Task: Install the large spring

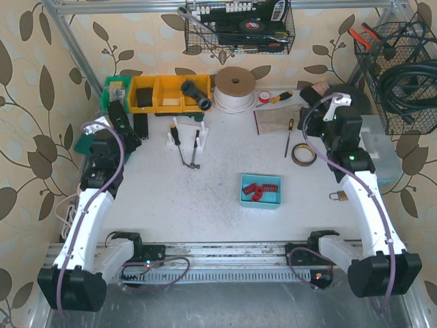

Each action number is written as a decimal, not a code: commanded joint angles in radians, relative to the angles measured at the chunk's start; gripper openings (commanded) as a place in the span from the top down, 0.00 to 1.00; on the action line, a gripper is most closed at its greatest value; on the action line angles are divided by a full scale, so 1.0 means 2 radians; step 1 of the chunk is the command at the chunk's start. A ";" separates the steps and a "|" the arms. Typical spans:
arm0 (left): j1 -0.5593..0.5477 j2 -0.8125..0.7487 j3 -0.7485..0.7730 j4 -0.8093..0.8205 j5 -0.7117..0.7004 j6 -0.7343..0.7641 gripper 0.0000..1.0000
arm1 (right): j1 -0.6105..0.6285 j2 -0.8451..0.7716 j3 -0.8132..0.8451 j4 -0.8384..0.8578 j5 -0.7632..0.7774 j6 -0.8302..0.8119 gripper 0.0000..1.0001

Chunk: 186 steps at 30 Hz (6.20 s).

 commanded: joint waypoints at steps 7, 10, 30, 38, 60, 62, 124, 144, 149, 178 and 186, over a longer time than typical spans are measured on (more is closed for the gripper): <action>0.005 -0.035 0.009 -0.097 0.154 -0.056 0.02 | -0.027 -0.001 -0.030 -0.117 -0.110 0.089 0.01; 0.005 -0.027 0.002 -0.086 0.201 -0.048 0.06 | -0.023 0.010 -0.011 -0.140 -0.121 0.093 0.07; -0.126 0.230 0.081 -0.112 0.125 0.002 0.54 | 0.328 0.023 -0.097 0.005 0.113 -0.022 0.14; -0.141 0.308 0.134 -0.106 0.081 -0.007 0.65 | 0.372 0.037 -0.133 0.070 0.190 -0.038 0.14; -0.154 0.438 0.194 -0.069 0.127 -0.027 0.64 | 0.374 0.018 -0.163 0.113 0.204 -0.041 0.14; -0.156 0.446 0.205 -0.073 0.128 -0.024 0.64 | 0.374 0.018 -0.164 0.112 0.205 -0.041 0.14; -0.159 0.223 0.085 -0.086 0.053 -0.045 1.00 | 0.374 0.016 -0.162 0.102 0.244 -0.034 0.15; -0.140 0.261 0.089 -0.356 -0.212 -0.474 1.00 | 0.374 -0.012 -0.162 0.086 0.213 -0.023 0.15; -0.062 0.233 0.022 -0.257 -0.122 -0.419 1.00 | 0.374 -0.006 -0.164 0.092 0.218 -0.025 0.16; 0.047 0.363 0.028 -0.220 0.003 -0.377 0.98 | 0.374 -0.016 -0.167 0.087 0.232 -0.031 0.16; 0.051 0.368 0.033 -0.226 0.021 -0.371 0.66 | 0.374 -0.017 -0.166 0.085 0.236 -0.032 0.16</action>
